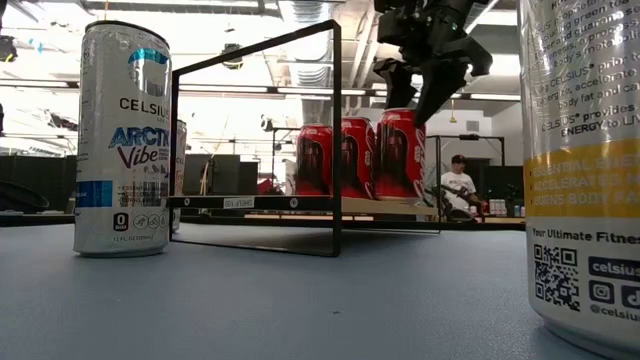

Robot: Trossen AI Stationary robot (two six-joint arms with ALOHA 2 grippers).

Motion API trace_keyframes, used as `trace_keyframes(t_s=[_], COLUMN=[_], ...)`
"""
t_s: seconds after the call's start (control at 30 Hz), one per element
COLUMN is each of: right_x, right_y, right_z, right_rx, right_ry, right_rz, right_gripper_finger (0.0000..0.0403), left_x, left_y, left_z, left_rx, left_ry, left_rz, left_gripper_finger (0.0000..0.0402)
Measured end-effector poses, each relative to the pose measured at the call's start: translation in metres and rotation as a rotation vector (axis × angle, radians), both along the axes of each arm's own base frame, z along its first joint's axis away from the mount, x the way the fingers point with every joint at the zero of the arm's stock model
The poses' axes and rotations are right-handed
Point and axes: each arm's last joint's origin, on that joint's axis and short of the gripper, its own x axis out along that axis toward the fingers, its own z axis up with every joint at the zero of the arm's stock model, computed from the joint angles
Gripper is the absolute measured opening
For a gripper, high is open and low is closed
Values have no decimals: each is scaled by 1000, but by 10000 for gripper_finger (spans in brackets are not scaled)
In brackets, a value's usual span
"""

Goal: Place canned beverage on shelf
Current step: Put red soda can on the shelf aligned with the other red soda cans

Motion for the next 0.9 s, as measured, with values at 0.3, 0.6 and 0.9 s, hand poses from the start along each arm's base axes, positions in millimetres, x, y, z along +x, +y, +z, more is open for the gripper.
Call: trace_keyframes(t_s=[0.3, 0.6, 0.9], right_x=[1, 2, 1], right_y=[0, 0, -5], right_z=[1, 1, 1], right_rx=[-2, -2, -1], right_ry=[-16, -23, -25], right_rz=[1, 1, -14], right_gripper_finger=[274, 275, 275], left_x=[0, 0, 0], left_y=[0, 0, 0], left_z=[0, 0, 0], left_rx=[0, 2, 9], left_ry=[0, 1, 4], left_rz=[0, -3, -14], left_gripper_finger=[371, 371, 371])
